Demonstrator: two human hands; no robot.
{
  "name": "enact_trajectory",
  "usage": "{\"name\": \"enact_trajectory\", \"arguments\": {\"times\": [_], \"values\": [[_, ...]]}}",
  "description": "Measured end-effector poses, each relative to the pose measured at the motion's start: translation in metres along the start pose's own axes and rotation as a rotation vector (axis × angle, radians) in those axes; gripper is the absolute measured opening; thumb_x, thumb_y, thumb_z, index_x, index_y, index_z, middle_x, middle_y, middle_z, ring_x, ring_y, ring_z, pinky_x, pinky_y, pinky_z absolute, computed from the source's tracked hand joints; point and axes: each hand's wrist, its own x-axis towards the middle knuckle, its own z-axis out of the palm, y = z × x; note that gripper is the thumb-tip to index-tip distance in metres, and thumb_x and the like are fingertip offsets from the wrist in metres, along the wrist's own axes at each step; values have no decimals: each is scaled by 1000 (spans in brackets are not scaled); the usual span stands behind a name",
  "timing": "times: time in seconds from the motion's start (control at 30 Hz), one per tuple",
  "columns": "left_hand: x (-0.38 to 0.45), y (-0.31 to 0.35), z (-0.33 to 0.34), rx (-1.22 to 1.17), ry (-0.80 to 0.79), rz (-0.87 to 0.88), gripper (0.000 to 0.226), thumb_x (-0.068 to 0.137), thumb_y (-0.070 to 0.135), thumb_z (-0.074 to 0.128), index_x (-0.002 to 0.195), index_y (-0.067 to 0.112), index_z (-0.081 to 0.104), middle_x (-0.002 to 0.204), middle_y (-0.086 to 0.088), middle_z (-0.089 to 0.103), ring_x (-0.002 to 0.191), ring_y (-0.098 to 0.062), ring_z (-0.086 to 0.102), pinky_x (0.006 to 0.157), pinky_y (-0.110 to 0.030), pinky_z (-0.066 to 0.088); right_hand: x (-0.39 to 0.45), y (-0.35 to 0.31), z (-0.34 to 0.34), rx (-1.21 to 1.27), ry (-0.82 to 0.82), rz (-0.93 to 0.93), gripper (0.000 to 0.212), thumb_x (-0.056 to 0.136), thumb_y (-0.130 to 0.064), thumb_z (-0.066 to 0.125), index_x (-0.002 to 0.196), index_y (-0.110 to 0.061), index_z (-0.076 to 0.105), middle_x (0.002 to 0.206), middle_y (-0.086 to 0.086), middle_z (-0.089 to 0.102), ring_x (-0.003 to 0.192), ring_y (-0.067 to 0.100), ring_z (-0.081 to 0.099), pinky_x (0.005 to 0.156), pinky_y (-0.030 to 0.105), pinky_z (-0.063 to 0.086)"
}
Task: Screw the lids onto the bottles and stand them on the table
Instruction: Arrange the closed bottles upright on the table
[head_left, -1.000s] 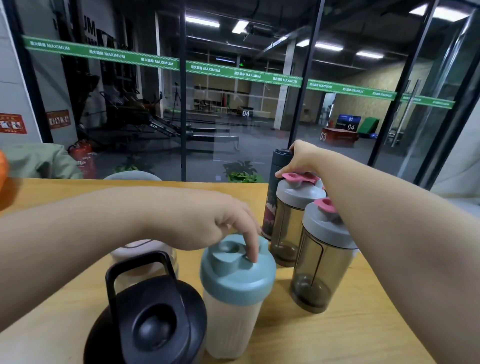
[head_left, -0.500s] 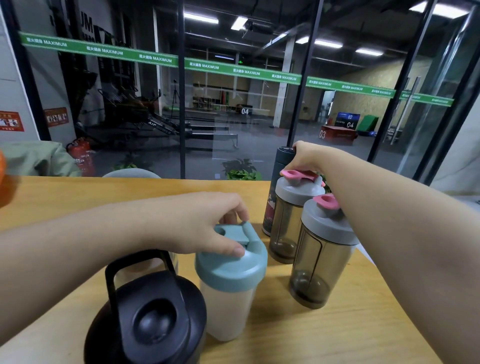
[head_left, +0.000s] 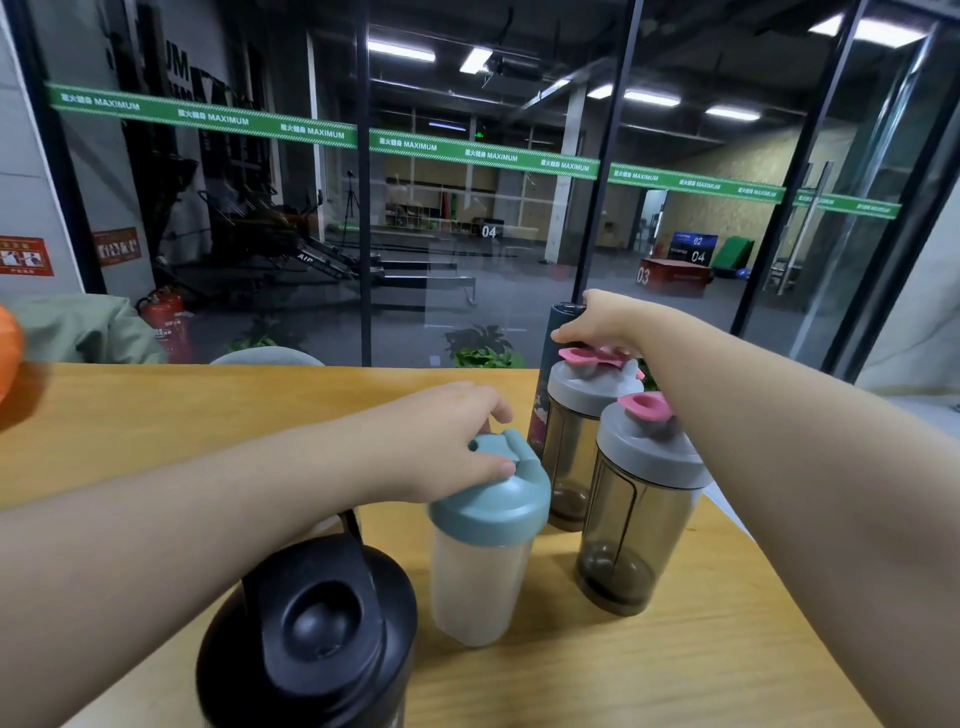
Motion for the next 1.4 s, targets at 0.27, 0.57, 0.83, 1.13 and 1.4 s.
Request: {"name": "enact_trajectory", "arguments": {"times": [0.27, 0.57, 0.83, 1.13, 1.4], "values": [[2, 2, -6, -37, -75, -53, 48, 88, 44, 57, 131, 30, 42, 110, 8, 50, 92, -10, 51, 67, -19, 39, -16, -7, 5, -21, 84, -44, 67, 93, -50, 50, 143, -10, 29, 120, 13, 56, 82, 23, 56, 68, 30, 41], [6, 4, -1, -40, -24, -76, 46, 89, 46, 58, 129, 28, 45, 109, 9, 49, 96, -10, 49, 79, -23, 38, -40, -5, 9, 19, 83, -134, 71, 95, -49, 46, 151, -13, 21, 129, 9, 52, 104, 25, 58, 86, 34, 46], [-3, -2, -16, -127, -50, -118, 60, 83, 61, 51, 134, 31, 41, 123, 12, 51, 115, -8, 51, 96, -28, 43, -48, 4, 22, 25, 30, -85, 69, 97, -52, 38, 152, -15, 19, 146, 11, 44, 123, 29, 51, 90, 35, 40], [-44, -34, -52, 260, -85, -397, 66, 83, 69, 44, 134, 27, 42, 136, 3, 49, 116, -16, 52, 95, -29, 41, -46, 4, 26, -4, 30, -77, 69, 95, -54, 41, 150, -15, 25, 142, 10, 48, 110, 29, 58, 87, 37, 47], [-46, -42, -45, 206, -289, -639, 73, 73, 74, 56, 114, 13, 55, 98, -3, 60, 81, -19, 65, 54, -25, 54, -51, 2, 24, -8, 46, -80, 68, 97, -52, 40, 150, -13, 25, 147, 11, 43, 125, 30, 49, 93, 36, 42]]}}
